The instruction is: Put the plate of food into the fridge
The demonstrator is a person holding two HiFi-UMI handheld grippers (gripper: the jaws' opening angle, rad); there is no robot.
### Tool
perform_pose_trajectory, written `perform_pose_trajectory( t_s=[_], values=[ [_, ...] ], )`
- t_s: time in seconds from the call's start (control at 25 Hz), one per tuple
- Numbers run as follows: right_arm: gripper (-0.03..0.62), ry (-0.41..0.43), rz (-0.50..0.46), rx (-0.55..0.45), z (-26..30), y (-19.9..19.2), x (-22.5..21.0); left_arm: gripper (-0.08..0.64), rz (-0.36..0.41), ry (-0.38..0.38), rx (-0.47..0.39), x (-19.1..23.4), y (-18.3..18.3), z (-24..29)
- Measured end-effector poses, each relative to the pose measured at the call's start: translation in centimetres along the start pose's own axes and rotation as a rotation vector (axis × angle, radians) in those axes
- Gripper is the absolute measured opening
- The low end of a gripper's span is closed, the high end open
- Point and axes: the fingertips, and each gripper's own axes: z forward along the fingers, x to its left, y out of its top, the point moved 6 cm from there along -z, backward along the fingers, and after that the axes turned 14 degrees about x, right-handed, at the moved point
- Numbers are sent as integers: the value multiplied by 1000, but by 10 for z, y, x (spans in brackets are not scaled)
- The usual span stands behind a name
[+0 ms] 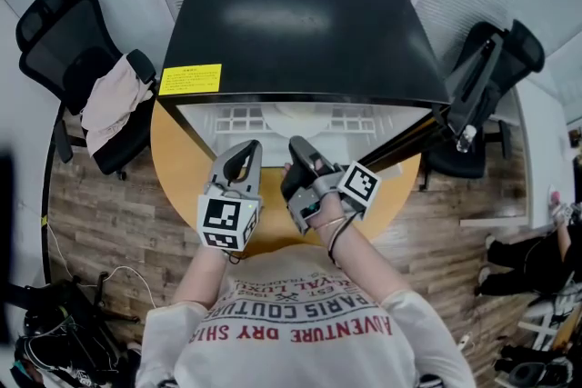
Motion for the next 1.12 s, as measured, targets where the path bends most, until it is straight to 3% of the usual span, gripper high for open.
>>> perform_pose_trajectory(
  t_s=[0.08, 0.16, 0.32, 0.52, 0.76, 0.84, 0.92, 1.12],
  values=[
    [96, 2, 1, 12, -6, -7, -2, 23, 9, -5, -8, -3, 1, -4],
    [37, -2, -33, 29, -11, -13, -2, 23, 5, -6, -12, -4, 0, -8],
    [28, -44, -203, 44, -22, -18, 6, 23, -13, -2, -5, -4, -5, -15],
    [28, -207, -507, 55, -39, -29, 23, 23, 25, -37, -17, -13, -7, -25],
    [28, -532, -1151, 1, -52, -33, 40, 23, 64, -42, -39, -16, -6, -34],
    [28, -592, -1350, -31, -54, -40, 53, 23, 51, -51, -45, -17, -5, -36],
    [28, -600, -1465, -58, -54, -45, 65, 23, 50, -55, -55, -18, -2, -39],
    [28, -609, -1584, -83, -52, -51, 78, 23, 58, -52, -88, -20, 12, -47]
  ],
)
